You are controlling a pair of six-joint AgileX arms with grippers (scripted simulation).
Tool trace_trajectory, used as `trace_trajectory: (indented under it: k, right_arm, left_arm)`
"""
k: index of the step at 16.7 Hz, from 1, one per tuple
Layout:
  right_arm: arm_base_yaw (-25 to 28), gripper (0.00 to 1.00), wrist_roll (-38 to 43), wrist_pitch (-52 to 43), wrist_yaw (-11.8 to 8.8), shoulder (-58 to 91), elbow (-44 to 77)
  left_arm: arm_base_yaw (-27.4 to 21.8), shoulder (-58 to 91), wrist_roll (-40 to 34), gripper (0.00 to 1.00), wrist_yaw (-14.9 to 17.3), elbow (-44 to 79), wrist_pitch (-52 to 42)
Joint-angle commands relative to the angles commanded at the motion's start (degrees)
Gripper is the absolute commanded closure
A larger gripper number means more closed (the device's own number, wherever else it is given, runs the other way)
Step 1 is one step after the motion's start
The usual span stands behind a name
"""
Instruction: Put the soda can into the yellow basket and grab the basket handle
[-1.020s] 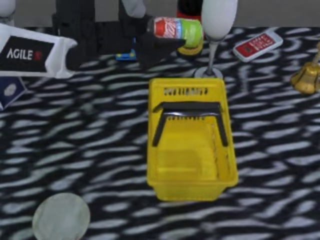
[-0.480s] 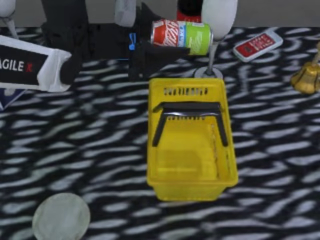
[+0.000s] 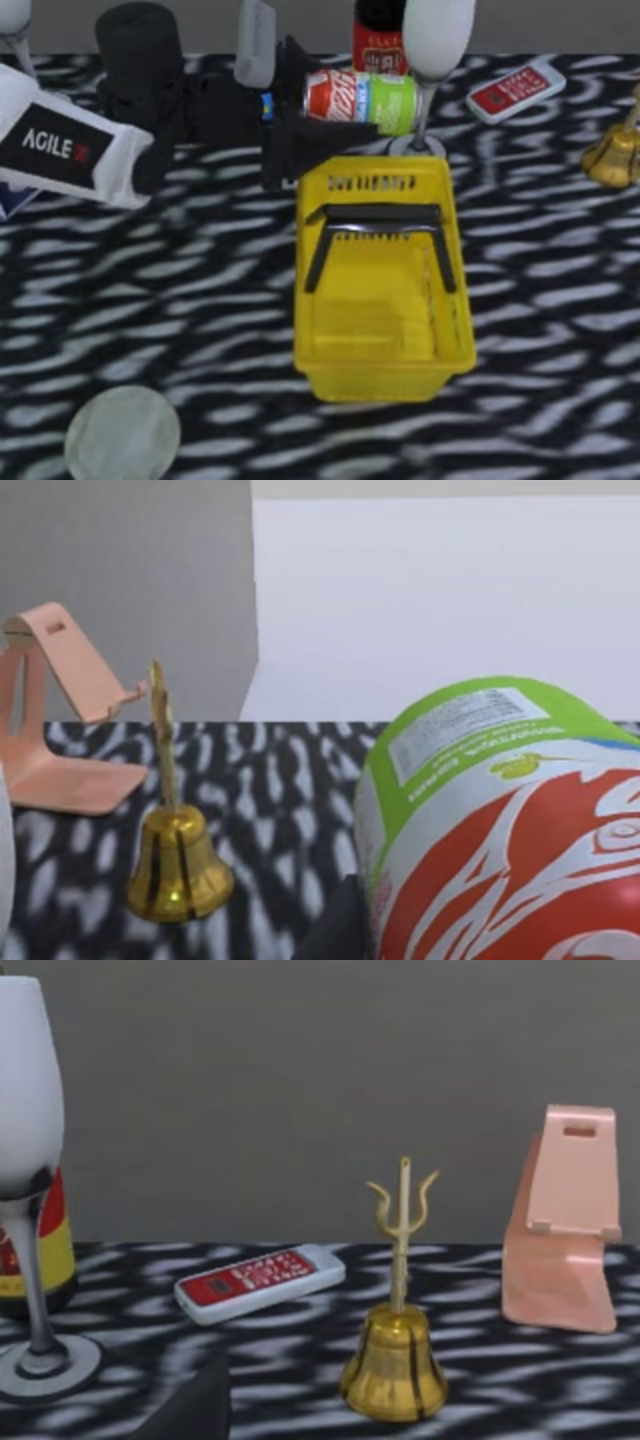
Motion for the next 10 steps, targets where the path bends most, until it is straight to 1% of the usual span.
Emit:
trace_trajectory:
  k: [2, 4, 6, 9, 10]
  right_arm:
    - [0.00, 0.00, 0.00, 0.00, 0.00, 0.00, 0.00]
    - [0.00, 0.00, 0.00, 0.00, 0.00, 0.00, 0.00]
    - [0.00, 0.00, 0.00, 0.00, 0.00, 0.00, 0.00]
    - [0.00, 0.00, 0.00, 0.00, 0.00, 0.00, 0.00]
    - [0.00, 0.00, 0.00, 0.00, 0.00, 0.00, 0.00]
  left_arm:
    - [0.31, 4.15, -0.16, 1.00, 0.04, -0.89, 5.96]
    - [0.62, 7.68, -0.33, 1.00, -0.02, -1.77, 10.03]
    - [0.80, 9.22, -0.45, 1.00, -0.13, -2.29, 11.65]
    - [0.80, 9.25, -0.45, 1.00, -0.13, -2.31, 11.69]
    - [0.80, 9.25, -0.45, 0.92, -0.13, -2.31, 11.69]
